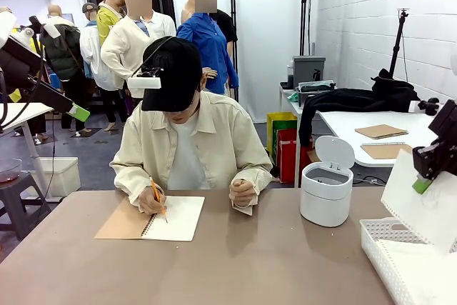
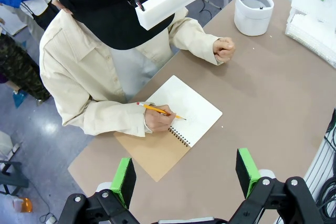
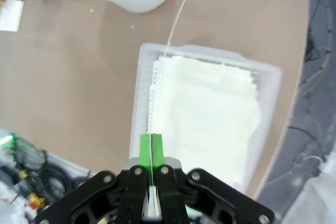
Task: Sort the paper based on its condition.
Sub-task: If a person hands you a paper, place it in the Organizing basket , and if it's crumpled, put it in the Trash can.
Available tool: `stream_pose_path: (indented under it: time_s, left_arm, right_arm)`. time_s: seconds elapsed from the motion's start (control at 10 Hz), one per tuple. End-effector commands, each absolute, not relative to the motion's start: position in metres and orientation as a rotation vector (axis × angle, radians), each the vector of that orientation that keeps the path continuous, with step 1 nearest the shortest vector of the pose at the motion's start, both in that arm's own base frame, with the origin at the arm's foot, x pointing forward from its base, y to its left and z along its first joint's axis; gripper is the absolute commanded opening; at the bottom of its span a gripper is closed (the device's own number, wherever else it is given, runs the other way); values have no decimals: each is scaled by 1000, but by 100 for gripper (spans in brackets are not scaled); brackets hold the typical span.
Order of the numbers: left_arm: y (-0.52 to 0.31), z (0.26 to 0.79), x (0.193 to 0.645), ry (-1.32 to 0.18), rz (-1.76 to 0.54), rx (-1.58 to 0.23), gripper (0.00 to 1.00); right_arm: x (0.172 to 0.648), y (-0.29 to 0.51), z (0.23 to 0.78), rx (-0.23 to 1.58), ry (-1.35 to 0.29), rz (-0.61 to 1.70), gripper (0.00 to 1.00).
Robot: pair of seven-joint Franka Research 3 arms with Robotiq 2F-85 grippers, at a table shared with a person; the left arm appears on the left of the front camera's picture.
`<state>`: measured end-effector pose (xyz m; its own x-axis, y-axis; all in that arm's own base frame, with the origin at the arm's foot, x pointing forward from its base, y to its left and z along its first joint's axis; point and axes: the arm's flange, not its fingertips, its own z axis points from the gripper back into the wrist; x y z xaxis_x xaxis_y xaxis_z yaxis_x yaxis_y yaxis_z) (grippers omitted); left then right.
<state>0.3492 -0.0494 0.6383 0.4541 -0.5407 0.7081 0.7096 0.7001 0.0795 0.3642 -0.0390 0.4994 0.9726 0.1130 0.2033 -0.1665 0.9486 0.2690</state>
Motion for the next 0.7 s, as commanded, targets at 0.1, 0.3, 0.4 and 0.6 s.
stream_pose_path:
  time_s: [0.1, 0.3, 0.4, 0.6]
  left_arm:
    - [-49, 638, 349, -778, -779, -243, 100]
    - [-49, 638, 349, -778, -779, -243, 100]
    - [-49, 638, 349, -778, -779, -243, 100]
    - [-49, 638, 349, -778, -779, -243, 100]
  right_arm:
    - [335, -39, 480, 377, -195, 144, 0]
    - [312, -47, 475, 387, -202, 110, 0]
    - [302, -51, 468, 386, -205, 85, 0]
    - [286, -54, 441, 418, -188, 50, 0]
